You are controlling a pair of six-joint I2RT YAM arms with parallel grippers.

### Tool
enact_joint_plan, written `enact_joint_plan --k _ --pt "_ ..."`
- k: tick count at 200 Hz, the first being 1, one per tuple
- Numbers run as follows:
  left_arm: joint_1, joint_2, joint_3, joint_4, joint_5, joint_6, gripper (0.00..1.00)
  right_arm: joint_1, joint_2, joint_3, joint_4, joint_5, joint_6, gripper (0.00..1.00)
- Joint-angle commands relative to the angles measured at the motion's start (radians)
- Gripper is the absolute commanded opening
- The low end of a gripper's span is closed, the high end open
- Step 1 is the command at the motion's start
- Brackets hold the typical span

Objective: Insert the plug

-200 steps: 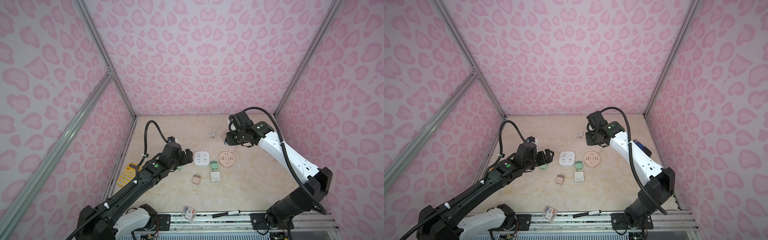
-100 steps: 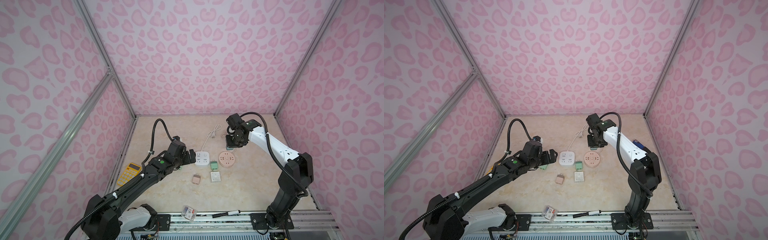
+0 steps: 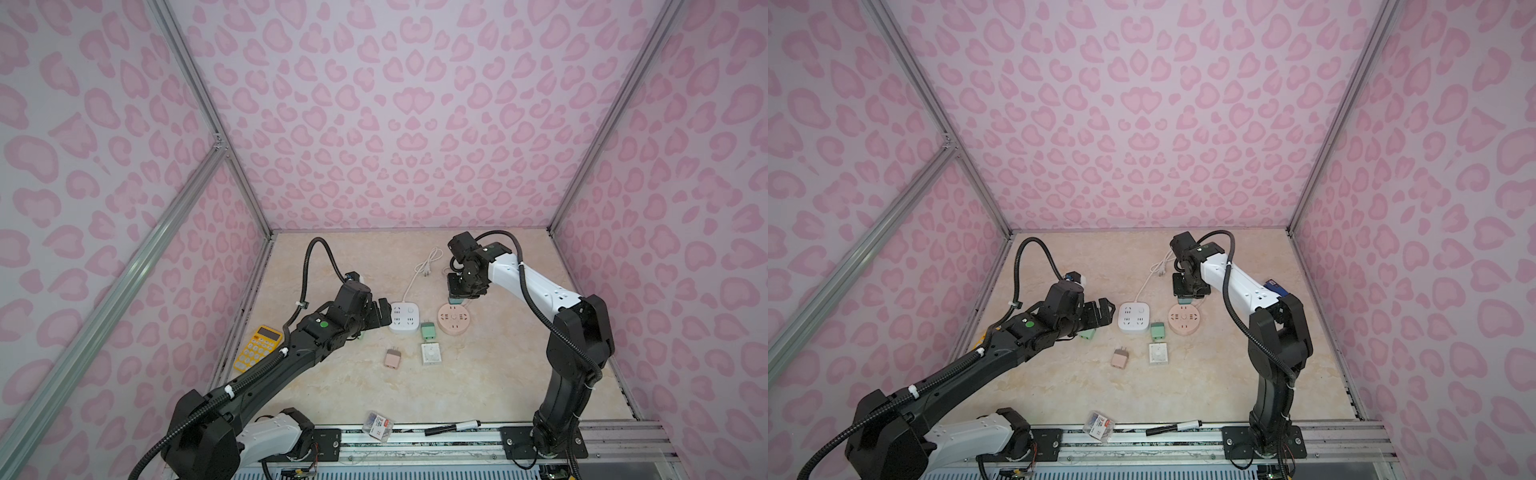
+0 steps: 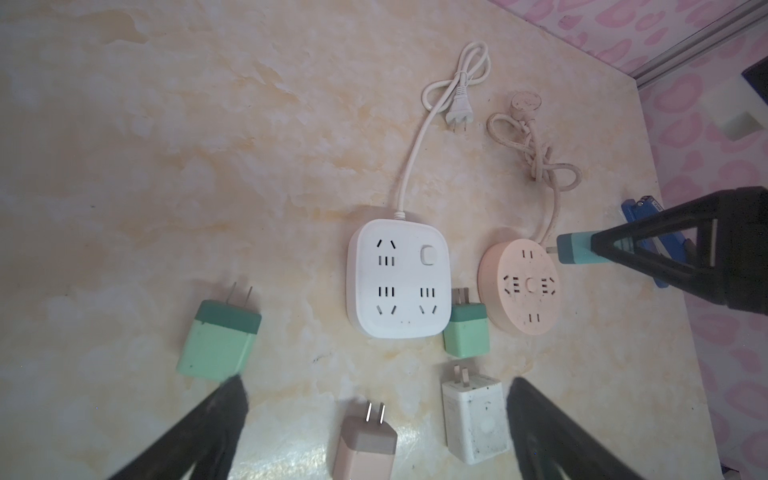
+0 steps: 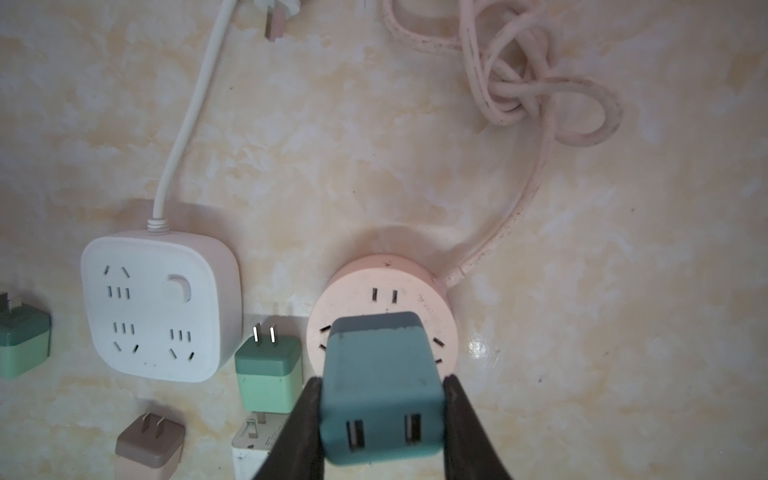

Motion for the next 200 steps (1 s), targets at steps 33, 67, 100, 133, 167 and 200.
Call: enact_joint_plan --k 33,67,100,133,167,200 --pt "0.001 -0.017 -0.014 0.019 -0.024 -0.001 1.00 0.003 0.001 -0.015 0.021 -0.004 0.004 0.00" --pt "0.002 -0.025 -0.021 0.019 -0.027 0.000 1.00 0.013 0.006 -0.016 0.024 -0.001 0.011 0.00" --pt "0.001 -0.035 -0.030 0.019 -0.028 0.001 1.00 0.015 0.010 -0.016 0.034 0.006 0.016 0.00" --pt "0.001 -0.032 -0.032 0.019 -0.029 0.004 0.99 0.018 0.024 -0.016 0.034 0.005 0.019 0.00" --pt "0.001 -0.032 -0.032 0.020 -0.029 0.005 0.99 0.024 0.035 -0.016 0.032 0.027 0.019 0.00" --pt "0.001 -0.033 -0.035 0.019 -0.029 0.005 1.00 0.022 0.043 -0.016 0.030 0.047 0.014 0.00"
